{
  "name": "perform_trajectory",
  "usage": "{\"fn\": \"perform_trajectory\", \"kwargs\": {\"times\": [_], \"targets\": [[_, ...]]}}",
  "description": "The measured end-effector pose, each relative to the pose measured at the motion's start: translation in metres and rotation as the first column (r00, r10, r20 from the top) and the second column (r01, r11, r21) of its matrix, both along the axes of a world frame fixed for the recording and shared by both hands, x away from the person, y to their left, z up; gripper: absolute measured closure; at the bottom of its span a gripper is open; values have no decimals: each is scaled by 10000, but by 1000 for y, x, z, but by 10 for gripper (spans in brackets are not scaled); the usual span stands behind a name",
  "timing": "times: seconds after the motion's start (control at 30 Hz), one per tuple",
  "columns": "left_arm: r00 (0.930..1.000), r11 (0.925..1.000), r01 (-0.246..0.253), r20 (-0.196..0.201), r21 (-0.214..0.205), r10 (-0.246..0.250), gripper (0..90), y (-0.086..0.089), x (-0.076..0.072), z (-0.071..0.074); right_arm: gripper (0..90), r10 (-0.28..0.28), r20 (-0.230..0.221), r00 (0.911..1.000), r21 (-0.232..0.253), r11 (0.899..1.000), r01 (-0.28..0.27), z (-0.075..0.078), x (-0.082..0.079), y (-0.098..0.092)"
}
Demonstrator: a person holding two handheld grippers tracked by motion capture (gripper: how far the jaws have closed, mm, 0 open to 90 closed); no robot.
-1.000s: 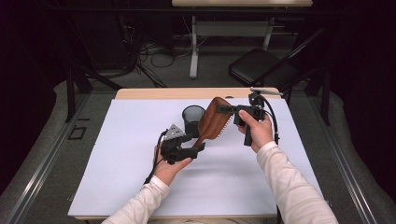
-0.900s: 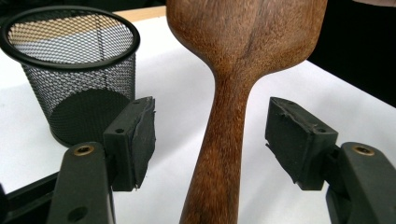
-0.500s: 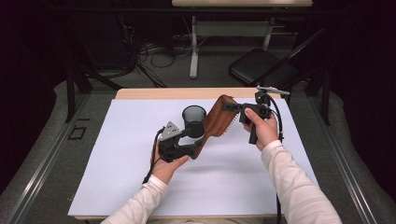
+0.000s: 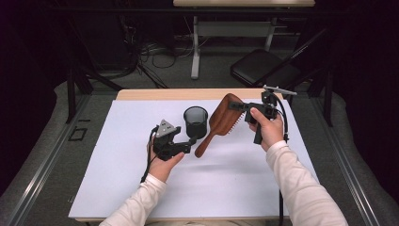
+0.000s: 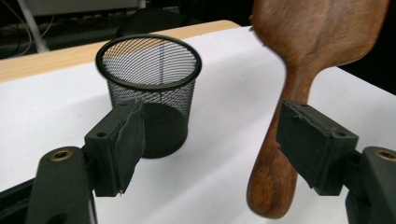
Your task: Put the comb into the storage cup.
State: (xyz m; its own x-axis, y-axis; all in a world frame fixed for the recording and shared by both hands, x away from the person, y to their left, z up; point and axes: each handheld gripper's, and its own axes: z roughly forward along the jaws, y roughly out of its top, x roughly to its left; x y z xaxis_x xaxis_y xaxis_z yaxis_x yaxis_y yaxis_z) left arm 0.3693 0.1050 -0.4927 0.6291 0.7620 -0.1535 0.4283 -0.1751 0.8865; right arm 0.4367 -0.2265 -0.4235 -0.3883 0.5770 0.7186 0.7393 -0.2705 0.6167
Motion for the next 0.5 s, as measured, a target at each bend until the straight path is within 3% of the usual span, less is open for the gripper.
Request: {"fn": "perform_trajectory", "kwargs": {"times": [0.3,0.5], "targets": [[9989,9989,-412,-227,-203,408,157,10,4,0,513,-286,149,9995,46,9996,285,6,0,-6],[9997,9996,-212,-152,-177,209,157,13,4,-1,513,-481,321,9983,54,9988,480,11,0,-7]]}}
